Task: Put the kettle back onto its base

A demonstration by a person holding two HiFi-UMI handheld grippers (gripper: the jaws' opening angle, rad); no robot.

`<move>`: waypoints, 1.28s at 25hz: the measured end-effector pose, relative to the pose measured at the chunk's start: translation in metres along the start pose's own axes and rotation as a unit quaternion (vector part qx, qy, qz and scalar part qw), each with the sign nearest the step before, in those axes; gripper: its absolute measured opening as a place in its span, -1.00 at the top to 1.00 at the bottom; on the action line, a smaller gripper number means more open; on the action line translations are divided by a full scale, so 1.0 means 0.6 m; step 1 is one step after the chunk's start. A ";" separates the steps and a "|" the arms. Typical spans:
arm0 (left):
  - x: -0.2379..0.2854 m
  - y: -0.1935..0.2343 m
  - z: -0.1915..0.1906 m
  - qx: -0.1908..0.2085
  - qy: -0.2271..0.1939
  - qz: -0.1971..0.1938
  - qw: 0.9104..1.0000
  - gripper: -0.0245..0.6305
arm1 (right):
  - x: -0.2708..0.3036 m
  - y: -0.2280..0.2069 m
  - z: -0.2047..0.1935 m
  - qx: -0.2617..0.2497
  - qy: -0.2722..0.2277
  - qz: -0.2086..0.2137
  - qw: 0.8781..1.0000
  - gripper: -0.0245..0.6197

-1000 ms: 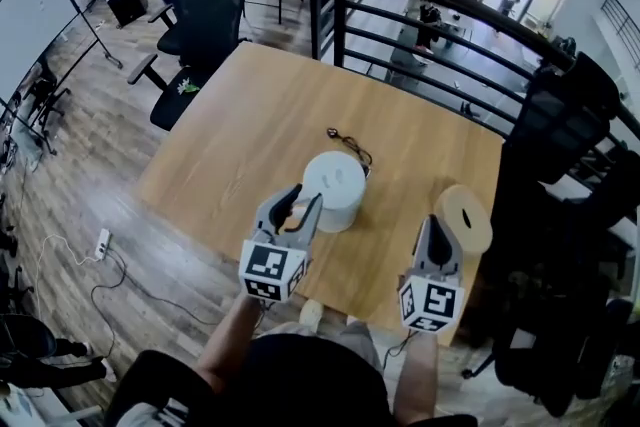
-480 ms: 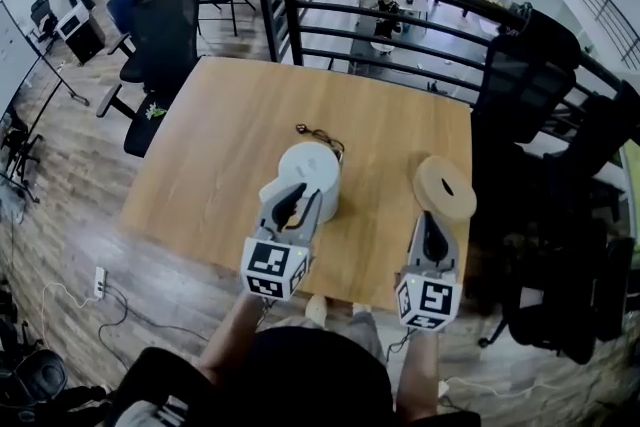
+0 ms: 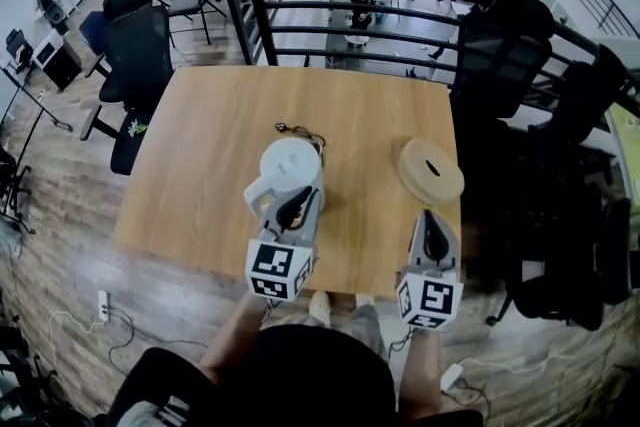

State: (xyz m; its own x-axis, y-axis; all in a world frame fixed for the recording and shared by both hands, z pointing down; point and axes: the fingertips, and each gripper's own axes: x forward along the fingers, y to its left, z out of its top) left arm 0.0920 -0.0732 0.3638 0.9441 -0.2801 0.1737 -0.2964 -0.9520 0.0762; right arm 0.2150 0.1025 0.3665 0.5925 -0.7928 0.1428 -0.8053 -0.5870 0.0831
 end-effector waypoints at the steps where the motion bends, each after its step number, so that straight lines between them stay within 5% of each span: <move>1: 0.000 -0.003 0.000 0.000 0.000 -0.003 1.000 0.83 | -0.002 -0.001 0.002 0.001 0.000 -0.003 1.000 0.93; 32: 0.001 -0.024 -0.002 0.009 0.003 -0.008 1.000 0.90 | -0.007 -0.006 -0.004 -0.004 0.006 0.006 1.000 0.93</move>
State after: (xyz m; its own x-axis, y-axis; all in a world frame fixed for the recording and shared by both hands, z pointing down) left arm 0.0964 -0.0597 0.3641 0.9481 -0.2632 0.1786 -0.2778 -0.9587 0.0617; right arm 0.2153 0.1085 0.3680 0.5824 -0.7978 0.1562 -0.8127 -0.5757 0.0899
